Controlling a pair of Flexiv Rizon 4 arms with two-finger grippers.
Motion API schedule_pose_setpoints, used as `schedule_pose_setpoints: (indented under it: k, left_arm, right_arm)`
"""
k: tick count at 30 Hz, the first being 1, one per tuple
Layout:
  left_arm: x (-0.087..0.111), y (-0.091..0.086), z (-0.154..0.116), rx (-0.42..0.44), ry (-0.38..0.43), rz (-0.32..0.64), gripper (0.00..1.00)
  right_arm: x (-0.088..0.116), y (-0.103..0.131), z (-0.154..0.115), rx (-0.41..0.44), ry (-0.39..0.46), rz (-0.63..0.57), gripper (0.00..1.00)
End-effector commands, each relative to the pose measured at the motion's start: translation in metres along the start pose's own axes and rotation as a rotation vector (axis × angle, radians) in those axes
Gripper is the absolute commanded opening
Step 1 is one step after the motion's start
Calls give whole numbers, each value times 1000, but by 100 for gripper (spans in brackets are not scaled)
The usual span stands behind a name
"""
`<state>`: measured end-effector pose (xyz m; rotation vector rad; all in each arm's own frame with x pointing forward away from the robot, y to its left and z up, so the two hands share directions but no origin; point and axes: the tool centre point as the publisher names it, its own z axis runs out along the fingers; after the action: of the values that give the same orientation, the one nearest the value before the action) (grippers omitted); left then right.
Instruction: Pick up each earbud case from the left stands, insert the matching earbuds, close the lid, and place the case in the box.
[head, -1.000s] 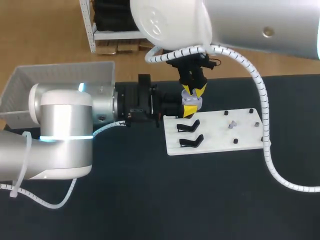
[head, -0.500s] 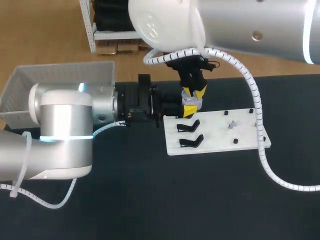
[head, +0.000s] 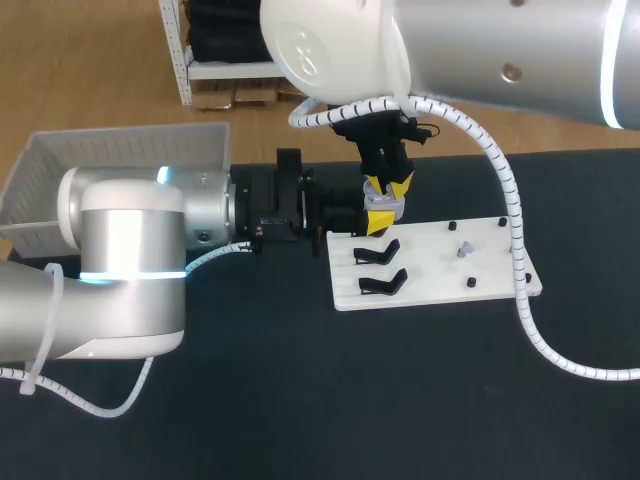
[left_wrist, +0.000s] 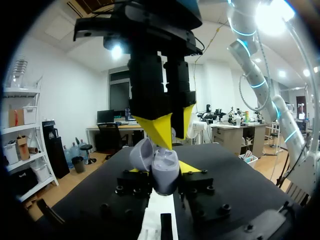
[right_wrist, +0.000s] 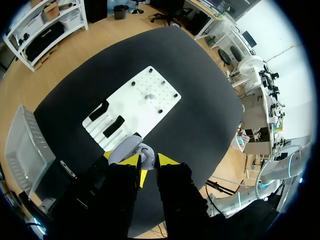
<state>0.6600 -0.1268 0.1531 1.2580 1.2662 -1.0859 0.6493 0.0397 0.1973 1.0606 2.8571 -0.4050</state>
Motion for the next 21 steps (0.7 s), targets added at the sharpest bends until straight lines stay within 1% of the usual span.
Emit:
schedule_pose_setpoints:
  k: [1,6,7,8,9,10,12,13,14,16,17,18,19,20,21]
  left_arm:
    - [1,-2,0,-9,-8,5,0]
    - [1,-2,0,-9,-8,5,0]
    - [1,-2,0,-9,-8,5,0]
    - [1,-2,0,-9,-8,5,0]
    - [1,-2,0,-9,-8,5,0]
    - [1,-2,0,-9,-8,5,0]
    - [1,-2,0,-9,-8,5,0]
    - [1,-2,0,-9,-8,5,0]
    - [1,-2,0,-9,-8,5,0]
    - [1,-2,0,-9,-8,5,0]
    - [1,-2,0,-9,-8,5,0]
    - [1,-2,0,-9,-8,5,0]
    - [1,-2,0,-9,-8,5,0]
    - [1,-2,0,-9,-8,5,0]
    - [1,-2,0,-9,-8,5,0]
  right_arm:
    - [2,1,4,6,5,-4,0]
    - [1,0,9,12,11,-1,0]
    - [1,0,9,11,14,0,19]
    - [1,0,9,10,15,0,50]
    - [1,-1,9,10,16,0,74]
    - [0,-2,8,8,16,2,78]
    - [1,-4,4,-1,15,5,73]
    - [1,-5,2,-6,14,4,67]
    - [1,-8,0,-16,13,2,64]
    - [2,-15,-6,-54,13,-20,64]
    - [3,-20,-8,-71,11,-33,68]
    - [3,-23,-9,-86,5,-45,69]
    - [4,-30,-10,-127,-2,-83,75]
    - [4,-35,-10,-151,-16,-110,86]
    - [3,-38,-9,-180,-23,-140,93]
